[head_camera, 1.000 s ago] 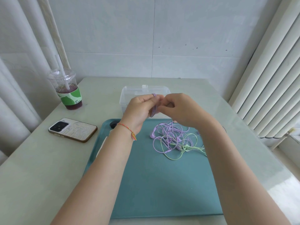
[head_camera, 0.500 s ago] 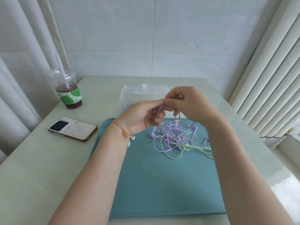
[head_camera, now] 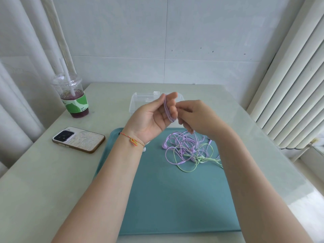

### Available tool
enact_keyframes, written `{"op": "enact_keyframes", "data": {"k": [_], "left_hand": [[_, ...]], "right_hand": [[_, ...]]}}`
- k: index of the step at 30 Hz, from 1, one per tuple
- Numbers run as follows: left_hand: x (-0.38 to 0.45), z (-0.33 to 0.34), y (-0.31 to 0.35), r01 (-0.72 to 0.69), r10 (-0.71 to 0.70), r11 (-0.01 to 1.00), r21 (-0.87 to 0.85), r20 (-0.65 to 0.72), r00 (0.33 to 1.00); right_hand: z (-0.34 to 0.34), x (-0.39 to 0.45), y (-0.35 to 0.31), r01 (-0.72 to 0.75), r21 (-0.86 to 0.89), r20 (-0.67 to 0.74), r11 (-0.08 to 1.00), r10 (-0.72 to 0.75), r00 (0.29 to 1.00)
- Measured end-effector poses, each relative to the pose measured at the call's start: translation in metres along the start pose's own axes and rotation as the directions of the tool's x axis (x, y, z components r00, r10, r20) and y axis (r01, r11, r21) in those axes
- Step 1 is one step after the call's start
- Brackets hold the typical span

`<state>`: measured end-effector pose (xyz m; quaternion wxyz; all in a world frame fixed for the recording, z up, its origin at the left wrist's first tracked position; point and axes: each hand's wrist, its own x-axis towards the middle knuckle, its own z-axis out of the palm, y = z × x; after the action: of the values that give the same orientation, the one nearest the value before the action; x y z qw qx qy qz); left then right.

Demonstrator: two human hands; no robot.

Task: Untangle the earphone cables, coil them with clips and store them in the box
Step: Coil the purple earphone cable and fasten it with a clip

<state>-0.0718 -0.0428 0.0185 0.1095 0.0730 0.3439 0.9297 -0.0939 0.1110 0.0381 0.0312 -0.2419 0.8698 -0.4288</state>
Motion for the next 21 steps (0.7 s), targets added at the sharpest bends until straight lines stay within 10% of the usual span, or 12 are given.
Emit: {"op": "enact_keyframes", "data": {"k": [10,21], "left_hand": [[0.009,-0.010,-0.010,-0.268,0.312,0.938,0.220,-0.196,0.930],[0.010,-0.009,-0.021,-0.029,0.363,0.593,0.805,-0.235,0.902]], "right_hand": [[0.010,0.004,0.004,-0.018,-0.222,0.105,0.975,0.042,0.994],[-0.005,0.001,0.003,0.029,-0.322,-0.009,0.946,-0.034,0.999]]}}
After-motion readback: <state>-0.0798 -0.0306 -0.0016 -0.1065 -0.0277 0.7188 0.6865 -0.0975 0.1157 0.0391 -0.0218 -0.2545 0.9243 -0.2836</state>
